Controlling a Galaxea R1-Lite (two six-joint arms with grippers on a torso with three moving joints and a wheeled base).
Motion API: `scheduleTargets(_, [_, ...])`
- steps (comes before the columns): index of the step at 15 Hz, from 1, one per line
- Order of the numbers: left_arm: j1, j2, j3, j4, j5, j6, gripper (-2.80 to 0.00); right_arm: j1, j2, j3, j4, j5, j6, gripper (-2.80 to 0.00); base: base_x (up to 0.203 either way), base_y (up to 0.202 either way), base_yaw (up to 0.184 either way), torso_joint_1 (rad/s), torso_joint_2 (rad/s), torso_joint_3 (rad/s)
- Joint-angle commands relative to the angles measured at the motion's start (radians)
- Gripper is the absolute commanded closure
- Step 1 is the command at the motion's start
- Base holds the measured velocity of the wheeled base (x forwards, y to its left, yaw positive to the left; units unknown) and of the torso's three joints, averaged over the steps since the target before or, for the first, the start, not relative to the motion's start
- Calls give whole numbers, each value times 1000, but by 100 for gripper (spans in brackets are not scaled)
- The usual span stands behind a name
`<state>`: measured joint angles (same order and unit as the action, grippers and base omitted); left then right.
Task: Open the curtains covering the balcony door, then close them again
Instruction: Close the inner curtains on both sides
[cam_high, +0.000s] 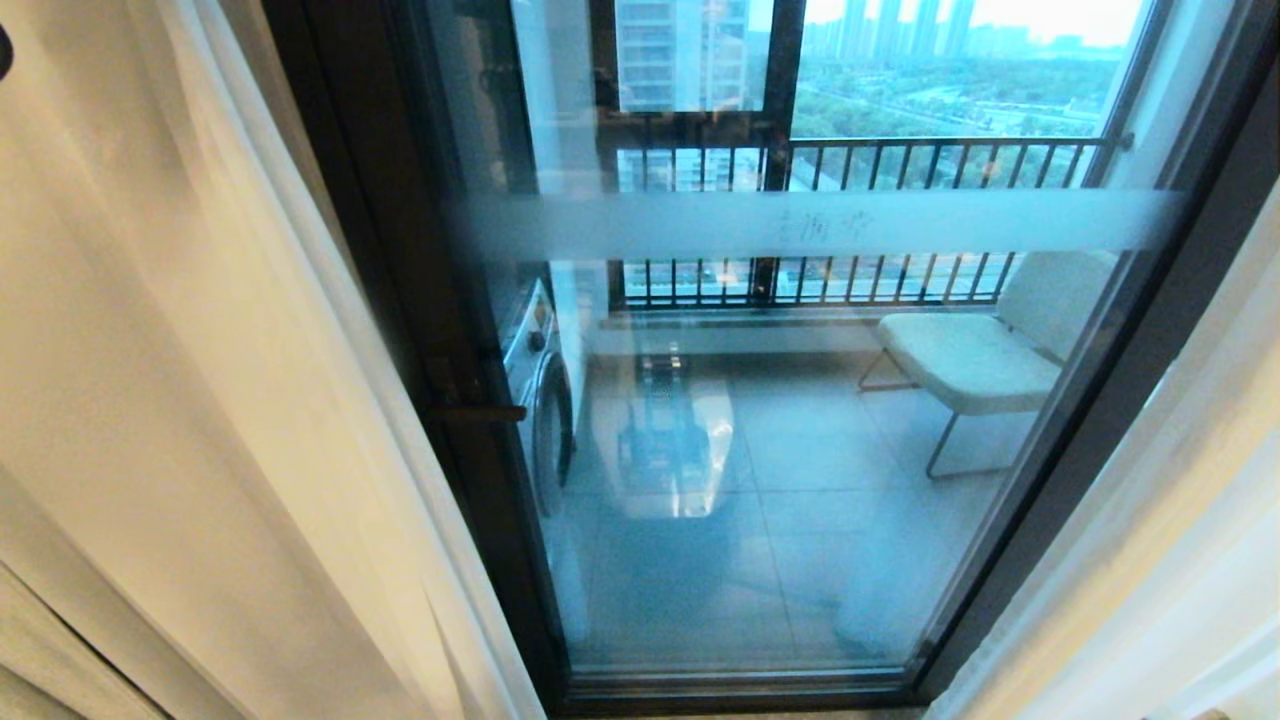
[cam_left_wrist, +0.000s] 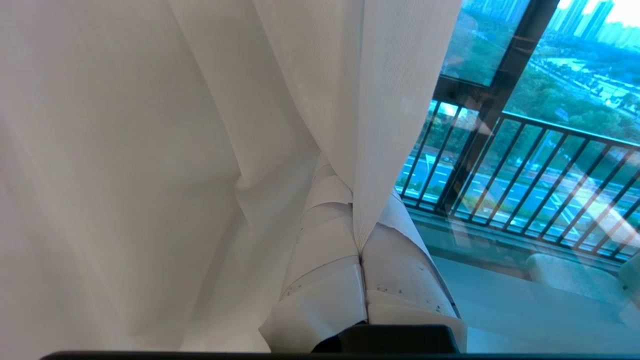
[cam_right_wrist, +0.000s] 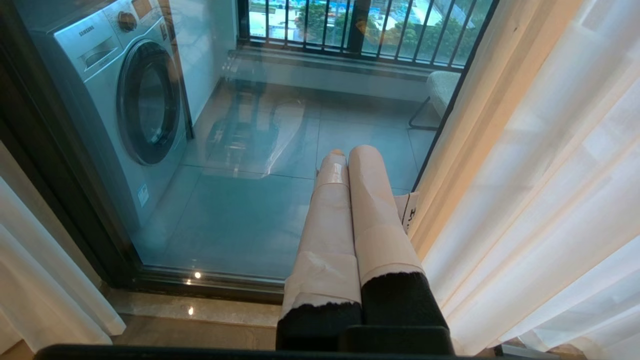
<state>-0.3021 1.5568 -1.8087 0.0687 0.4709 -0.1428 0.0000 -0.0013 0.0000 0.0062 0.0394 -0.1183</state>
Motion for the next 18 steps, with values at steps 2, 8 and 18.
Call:
scheduleTargets(2, [0, 6, -1, 0, 3, -1, 0, 0, 1, 0, 0, 1, -1, 0, 0, 0, 0, 0, 0, 0])
scheduleTargets(8, [0, 8, -1, -1, 5, -2, 0, 0, 1, 0, 0, 1, -1, 0, 0, -132, 4, 2, 2, 2])
scheduleTargets(18, [0, 12, -1, -1, 5, -1, 0, 0, 1, 0, 0, 1, -1, 0, 0, -192, -1, 3, 3, 1])
